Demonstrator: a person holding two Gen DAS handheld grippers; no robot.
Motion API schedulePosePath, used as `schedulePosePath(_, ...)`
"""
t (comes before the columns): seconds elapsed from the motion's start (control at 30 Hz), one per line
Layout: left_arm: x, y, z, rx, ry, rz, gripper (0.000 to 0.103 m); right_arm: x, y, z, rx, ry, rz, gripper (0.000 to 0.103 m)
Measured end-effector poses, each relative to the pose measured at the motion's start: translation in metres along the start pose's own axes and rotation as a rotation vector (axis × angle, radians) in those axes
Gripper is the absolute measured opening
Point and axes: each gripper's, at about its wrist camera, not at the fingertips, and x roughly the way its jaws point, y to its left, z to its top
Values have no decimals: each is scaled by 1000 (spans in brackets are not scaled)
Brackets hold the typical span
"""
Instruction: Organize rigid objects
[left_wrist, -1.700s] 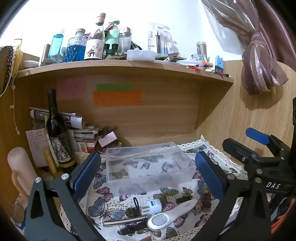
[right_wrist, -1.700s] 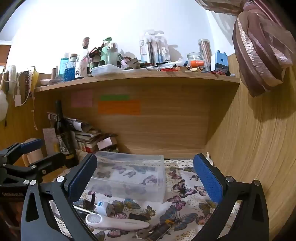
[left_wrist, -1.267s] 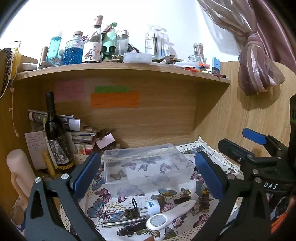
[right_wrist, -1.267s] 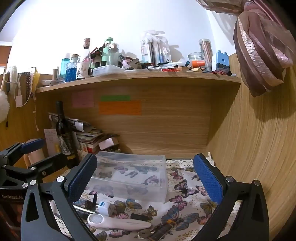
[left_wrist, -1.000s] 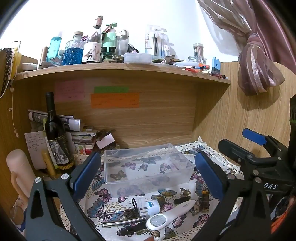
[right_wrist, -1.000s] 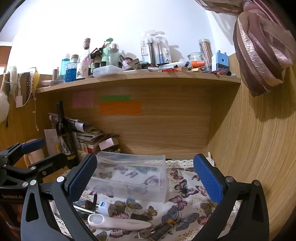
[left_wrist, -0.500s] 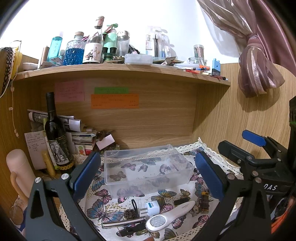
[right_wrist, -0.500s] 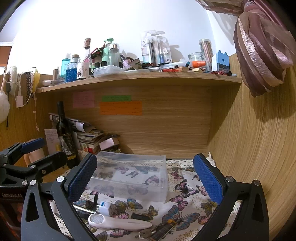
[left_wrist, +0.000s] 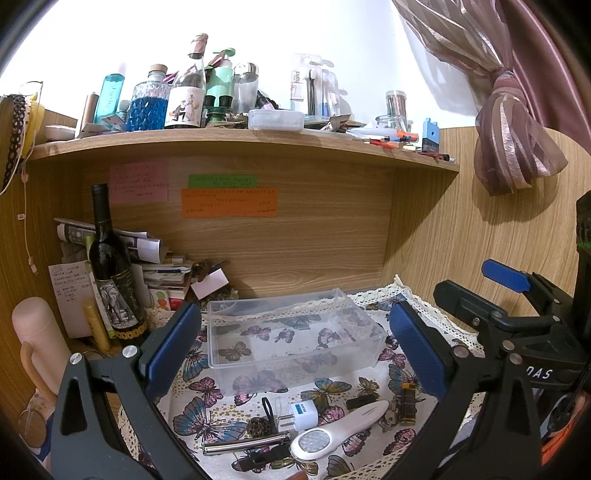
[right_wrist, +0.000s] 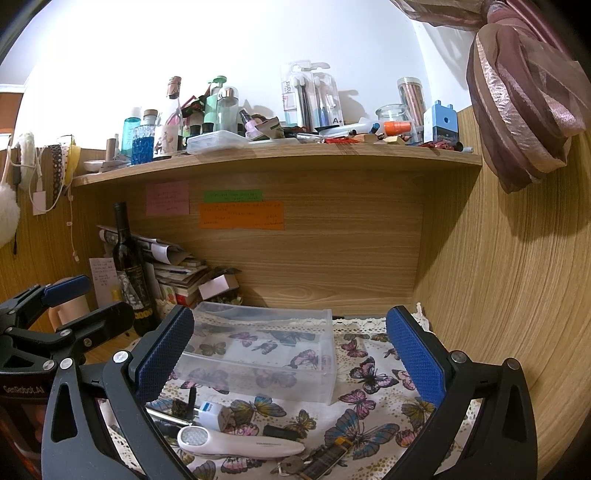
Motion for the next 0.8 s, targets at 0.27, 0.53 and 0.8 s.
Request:
schedulePosePath(0.27,0,0,0,-1,-1,0,103,0,0,0,0,-1,0,103)
schedulePosePath(0.53,0,0,0,-2,-2,0,103,-1,0,0,1,-2,1,103)
schedulePosePath(0.8,0,-2,2,-1,-1,-2,103,-1,0,0,1,-1,1,103)
